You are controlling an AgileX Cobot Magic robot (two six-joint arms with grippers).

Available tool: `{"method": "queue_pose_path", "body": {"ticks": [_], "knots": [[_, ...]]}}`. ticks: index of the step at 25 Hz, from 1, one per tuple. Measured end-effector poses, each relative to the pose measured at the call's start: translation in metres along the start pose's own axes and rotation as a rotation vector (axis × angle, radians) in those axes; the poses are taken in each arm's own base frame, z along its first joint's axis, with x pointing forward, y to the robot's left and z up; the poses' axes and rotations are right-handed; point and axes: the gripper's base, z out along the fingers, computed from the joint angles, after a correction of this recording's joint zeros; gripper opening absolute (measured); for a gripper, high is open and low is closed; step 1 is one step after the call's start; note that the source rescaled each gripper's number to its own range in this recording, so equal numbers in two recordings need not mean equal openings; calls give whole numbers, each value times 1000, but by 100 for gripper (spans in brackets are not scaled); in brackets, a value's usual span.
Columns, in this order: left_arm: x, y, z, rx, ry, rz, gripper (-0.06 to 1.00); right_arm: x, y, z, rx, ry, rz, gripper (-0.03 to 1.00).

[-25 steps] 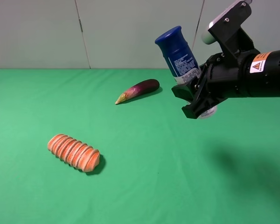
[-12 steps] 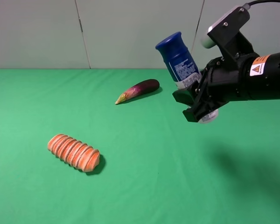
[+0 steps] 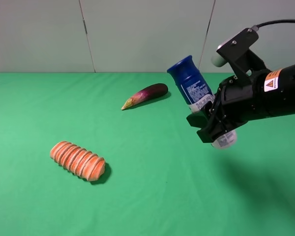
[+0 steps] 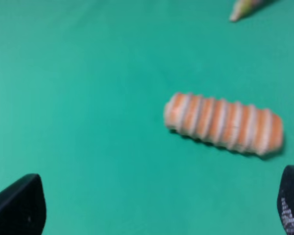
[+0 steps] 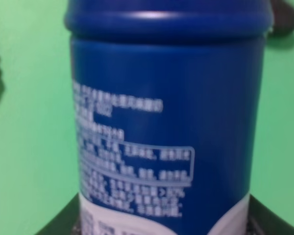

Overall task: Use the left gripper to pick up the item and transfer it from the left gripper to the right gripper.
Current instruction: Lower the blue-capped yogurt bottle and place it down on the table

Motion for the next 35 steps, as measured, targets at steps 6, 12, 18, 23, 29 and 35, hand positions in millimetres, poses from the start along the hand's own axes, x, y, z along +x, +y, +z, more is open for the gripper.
{"method": "queue_pose_path", "body": {"ticks": [6,12,18,23,29,35], "knots": [[0,-1,1,-57,-1,-39,90,11,-6,-1,-4,103,123,0],[0,-1,1,-58,-1,-40,90,22,-24,-4,39,171,232,0],[0,-1,1,-58,-1,-39,90,27,-41,-3,66,237,303,0],[0,-1,1,-58,-1,-39,89,9,-52,14,24,346,317,0],[0,-1,1,-58,-1,-39,88,-14,-66,39,-9,430,317,0],[0,-1,1,-58,-1,-39,88,-9,-75,71,-13,518,299,0]]}}
